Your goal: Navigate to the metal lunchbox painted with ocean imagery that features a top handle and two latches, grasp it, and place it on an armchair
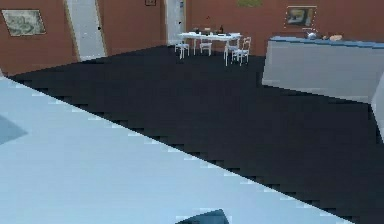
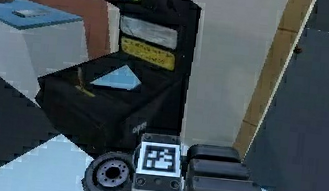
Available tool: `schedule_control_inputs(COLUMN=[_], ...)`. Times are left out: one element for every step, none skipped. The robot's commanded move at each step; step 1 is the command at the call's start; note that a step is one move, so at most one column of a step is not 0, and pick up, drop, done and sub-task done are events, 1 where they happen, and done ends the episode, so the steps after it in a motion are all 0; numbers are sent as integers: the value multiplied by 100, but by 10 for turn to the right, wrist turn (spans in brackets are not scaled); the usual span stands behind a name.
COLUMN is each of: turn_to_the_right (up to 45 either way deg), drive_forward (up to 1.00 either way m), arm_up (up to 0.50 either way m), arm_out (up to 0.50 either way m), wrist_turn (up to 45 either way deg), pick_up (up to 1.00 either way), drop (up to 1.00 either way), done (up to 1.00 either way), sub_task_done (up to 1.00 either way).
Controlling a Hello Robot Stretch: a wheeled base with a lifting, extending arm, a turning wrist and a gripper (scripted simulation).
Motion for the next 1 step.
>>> schedule_control_inputs(turn_to_the_right=[-90], drive_forward=[0], arm_up=[0], arm_out=[0], wrist_turn=[0], pick_up=[0], drop=[0], done=[0], sub_task_done=[0])
